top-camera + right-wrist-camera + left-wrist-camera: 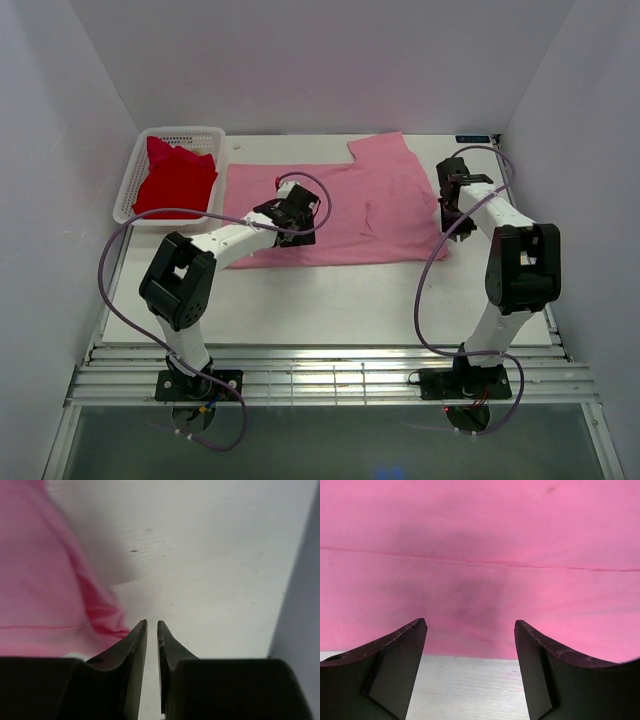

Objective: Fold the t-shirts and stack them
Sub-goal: Fold the flattened tshirt in 1/3 of the way

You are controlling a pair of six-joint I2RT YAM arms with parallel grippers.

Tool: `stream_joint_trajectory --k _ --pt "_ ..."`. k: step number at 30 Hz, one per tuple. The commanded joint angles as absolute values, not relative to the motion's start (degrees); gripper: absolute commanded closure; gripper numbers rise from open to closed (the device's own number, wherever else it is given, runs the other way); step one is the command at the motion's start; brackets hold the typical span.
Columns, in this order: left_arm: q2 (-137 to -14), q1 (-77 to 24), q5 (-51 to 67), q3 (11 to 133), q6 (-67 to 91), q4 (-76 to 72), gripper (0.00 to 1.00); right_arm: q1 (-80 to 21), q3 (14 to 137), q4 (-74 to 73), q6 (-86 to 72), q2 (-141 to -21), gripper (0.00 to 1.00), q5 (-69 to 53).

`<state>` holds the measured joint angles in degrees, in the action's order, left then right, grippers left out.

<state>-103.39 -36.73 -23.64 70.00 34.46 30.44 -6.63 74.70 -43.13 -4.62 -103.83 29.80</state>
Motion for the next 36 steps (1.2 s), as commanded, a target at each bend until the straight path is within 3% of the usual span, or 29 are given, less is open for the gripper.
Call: stream_joint_trajectory --k 1,5,9,13,14,17,36 --pt "-98.96 -36.91 -20.4 75.66 33.14 27.69 0.18 -6.68 78.22 -38.69 -6.5 -97.57 0.8 8.17" --pt "-98.26 -36.91 -20.39 78.57 32.87 27.77 0.17 -6.77 75.15 -34.54 -8.26 -96.59 0.92 -5.17" --pt "-99.05 -35.87 -24.6 75.77 31.82 29.17 0.21 -6.77 74.8 -35.86 -9.05 -101.51 0.92 -6.86" --pt "-98.7 -32.09 -26.71 70.34 32.34 29.18 0.47 -6.77 76.19 -36.03 -8.97 -105.46 0.92 -4.49" --pt "-98.44 -31.21 -26.89 69.36 32.26 28.92 0.59 -6.68 76.81 -36.3 -9.05 -106.08 0.92 -4.05" --pt "-98.52 -28.31 -27.24 66.81 31.03 28.21 0.73 -6.59 79.35 -38.58 -9.4 -108.54 0.92 -2.29" --pt "-103.27 -23.56 -29.44 58.45 33.57 31.11 0.89 -6.59 72.52 -44.21 -9.58 -108.28 0.92 7.65"
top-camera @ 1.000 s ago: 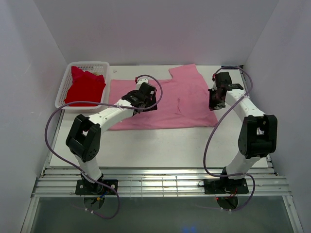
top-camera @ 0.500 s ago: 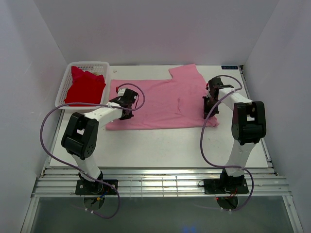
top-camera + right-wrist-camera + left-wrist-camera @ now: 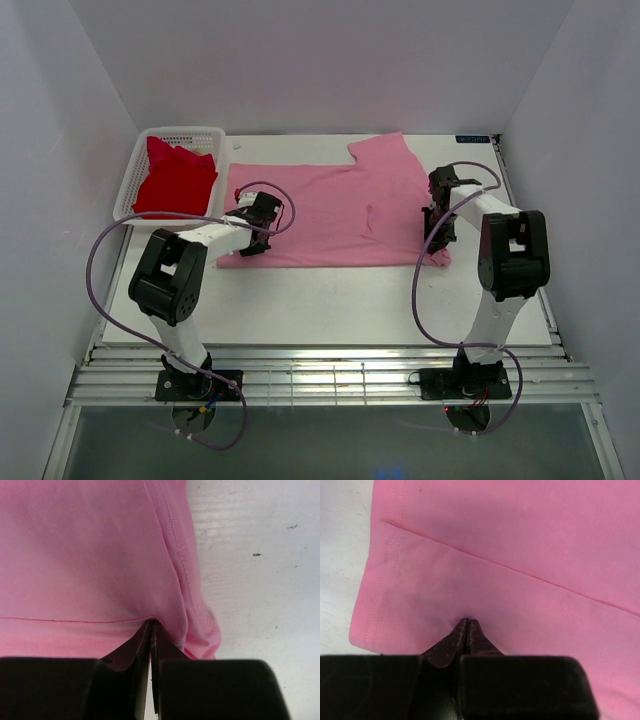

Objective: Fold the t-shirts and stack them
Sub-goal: Fold the flattened tshirt in 1/3 of the way

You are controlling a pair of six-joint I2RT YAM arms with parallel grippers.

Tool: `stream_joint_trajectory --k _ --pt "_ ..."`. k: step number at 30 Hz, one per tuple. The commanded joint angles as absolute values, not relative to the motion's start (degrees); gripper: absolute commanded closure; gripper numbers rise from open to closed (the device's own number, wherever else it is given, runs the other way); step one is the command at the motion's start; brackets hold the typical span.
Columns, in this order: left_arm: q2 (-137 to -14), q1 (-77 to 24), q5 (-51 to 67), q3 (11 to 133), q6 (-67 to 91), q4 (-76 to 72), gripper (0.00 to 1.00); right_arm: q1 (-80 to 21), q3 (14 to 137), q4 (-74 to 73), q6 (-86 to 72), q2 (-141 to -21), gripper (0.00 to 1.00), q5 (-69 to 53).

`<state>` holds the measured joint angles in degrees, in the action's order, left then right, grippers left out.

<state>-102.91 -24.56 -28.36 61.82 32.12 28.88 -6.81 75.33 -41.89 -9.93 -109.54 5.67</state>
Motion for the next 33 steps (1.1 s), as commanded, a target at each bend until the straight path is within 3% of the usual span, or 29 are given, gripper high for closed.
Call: stream_joint_trajectory --k 1,11,33 --pt "-103.45 -23.47 -29.27 57.4 34.01 31.11 0.9 -6.68 71.29 -44.12 -9.67 -108.11 0.92 7.65" --pt "-99.86 -23.47 -25.76 50.29 39.37 33.13 1.0 -6.68 65.22 -44.65 -10.11 -105.12 0.92 7.82" --pt "-89.92 -24.96 -18.63 37.53 49.74 35.95 1.0 -6.68 55.73 -46.58 -10.46 -97.65 0.92 7.47"
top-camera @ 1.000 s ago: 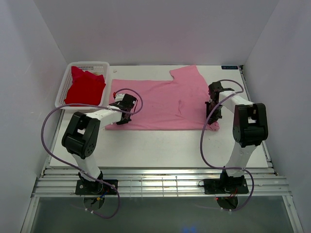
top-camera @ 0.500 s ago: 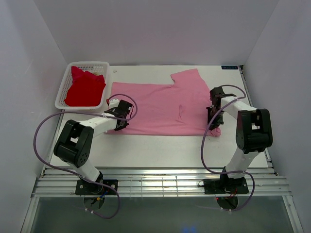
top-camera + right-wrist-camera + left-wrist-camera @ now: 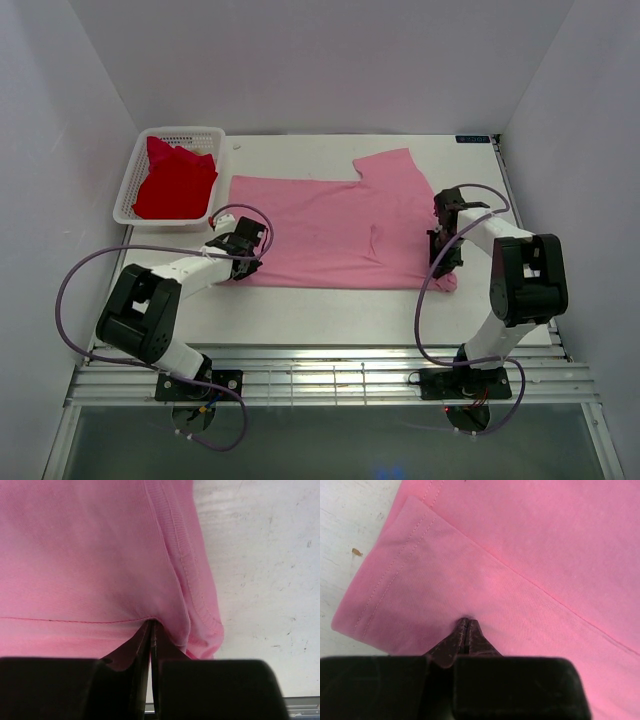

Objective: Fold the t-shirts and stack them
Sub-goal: Fold the flattened tshirt in 1/3 of the way, then grap the side of the flattened tshirt furthest away from the robot with both arms

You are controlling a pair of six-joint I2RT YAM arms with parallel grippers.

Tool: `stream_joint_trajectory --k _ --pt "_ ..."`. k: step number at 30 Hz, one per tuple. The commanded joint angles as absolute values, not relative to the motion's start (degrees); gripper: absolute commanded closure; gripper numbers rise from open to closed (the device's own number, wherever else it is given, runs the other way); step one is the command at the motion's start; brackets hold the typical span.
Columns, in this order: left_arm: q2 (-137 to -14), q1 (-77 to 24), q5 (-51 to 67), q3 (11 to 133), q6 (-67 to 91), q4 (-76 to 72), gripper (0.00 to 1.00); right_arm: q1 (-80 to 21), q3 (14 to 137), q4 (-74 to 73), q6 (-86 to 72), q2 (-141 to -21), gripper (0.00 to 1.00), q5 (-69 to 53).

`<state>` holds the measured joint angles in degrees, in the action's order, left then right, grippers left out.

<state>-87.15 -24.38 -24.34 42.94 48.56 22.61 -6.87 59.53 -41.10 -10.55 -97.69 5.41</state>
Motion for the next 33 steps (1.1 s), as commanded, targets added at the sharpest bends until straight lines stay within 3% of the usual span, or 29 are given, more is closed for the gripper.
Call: stream_joint_trajectory --k 1,8,14,19,20,21,24,28,33 --pt "-89.56 -25.13 -18.46 37.18 50.09 36.12 1.0 -6.68 55.29 -46.58 -10.46 -97.39 0.92 7.3" --pt "-86.31 -27.86 -17.66 36.91 51.94 38.58 1.0 -6.77 54.13 -48.95 -10.55 -94.05 0.92 7.12" --pt "-86.75 -28.56 -21.17 55.16 45.45 43.93 1.0 -6.68 67.57 -54.57 -10.81 -92.64 0.92 7.65" --pt "-91.04 -28.39 -23.29 76.5 37.1 44.82 0.71 -6.77 80.66 -59.06 -10.81 -94.92 0.87 4.4" --pt "-92.97 -28.13 -23.38 78.81 34.57 44.48 0.63 -6.68 85.12 -59.67 -10.72 -95.53 0.86 3.96" --pt "-94.03 -26.99 -23.03 80.84 33.32 44.12 0.48 -6.68 87.43 -60.11 -10.29 -97.1 0.85 3.78" --pt "-97.64 -22.79 -20.05 85.68 29.29 41.93 0.27 -6.68 95.17 -59.68 -8.53 -100.79 0.78 3.78" --pt "-101.68 -16.8 -15.13 88.06 24.53 37.45 0.17 -6.51 106.41 -60.55 -7.03 -108.27 0.59 4.13" --pt "-111.41 -11.96 -11.51 96.82 21.1 36.21 0.16 -5.19 120.38 -59.42 -6.77 -119.15 0.48 0.54"
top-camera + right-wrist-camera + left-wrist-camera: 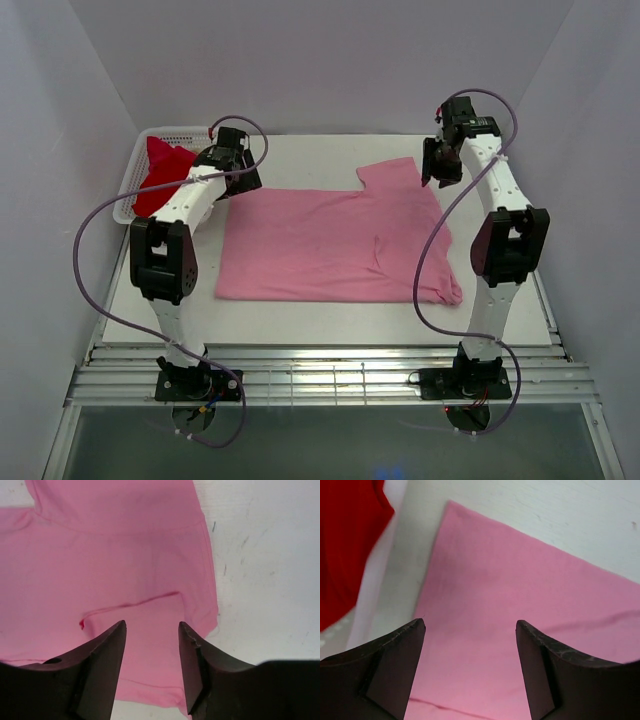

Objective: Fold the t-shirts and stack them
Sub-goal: Grap the side of the flattened tshirt furthest away from the robot with both arms

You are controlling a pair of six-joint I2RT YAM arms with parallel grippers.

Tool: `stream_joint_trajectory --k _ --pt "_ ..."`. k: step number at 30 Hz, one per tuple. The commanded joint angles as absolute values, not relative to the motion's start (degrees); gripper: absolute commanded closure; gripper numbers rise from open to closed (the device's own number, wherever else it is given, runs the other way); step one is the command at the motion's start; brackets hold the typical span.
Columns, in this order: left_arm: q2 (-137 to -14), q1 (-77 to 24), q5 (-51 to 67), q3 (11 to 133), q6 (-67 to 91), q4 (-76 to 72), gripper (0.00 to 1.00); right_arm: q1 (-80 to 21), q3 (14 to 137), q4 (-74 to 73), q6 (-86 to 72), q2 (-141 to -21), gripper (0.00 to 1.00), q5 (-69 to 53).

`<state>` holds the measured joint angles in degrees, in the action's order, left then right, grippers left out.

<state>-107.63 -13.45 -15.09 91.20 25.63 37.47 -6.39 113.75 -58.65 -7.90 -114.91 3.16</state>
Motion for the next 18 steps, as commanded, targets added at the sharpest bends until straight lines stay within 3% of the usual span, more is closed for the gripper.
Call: stream_joint_trajectory --k 1,11,18 --pt "-112.84 -11.78 -11.86 98.42 19.88 36.21 0.17 -4.92 121.45 -58.54 -6.77 -120.22 0.46 -1.3" --pt "-128.04 -9.58 -10.81 117.23 17.75 37.09 0.19 -1.85 125.15 -46.15 -5.36 -129.37 0.41 -3.52" --pt "-130.51 -9.14 -14.24 116.11 18.28 35.95 0.19 1.04 124.55 -38.95 -5.1 -134.55 0.41 -6.68"
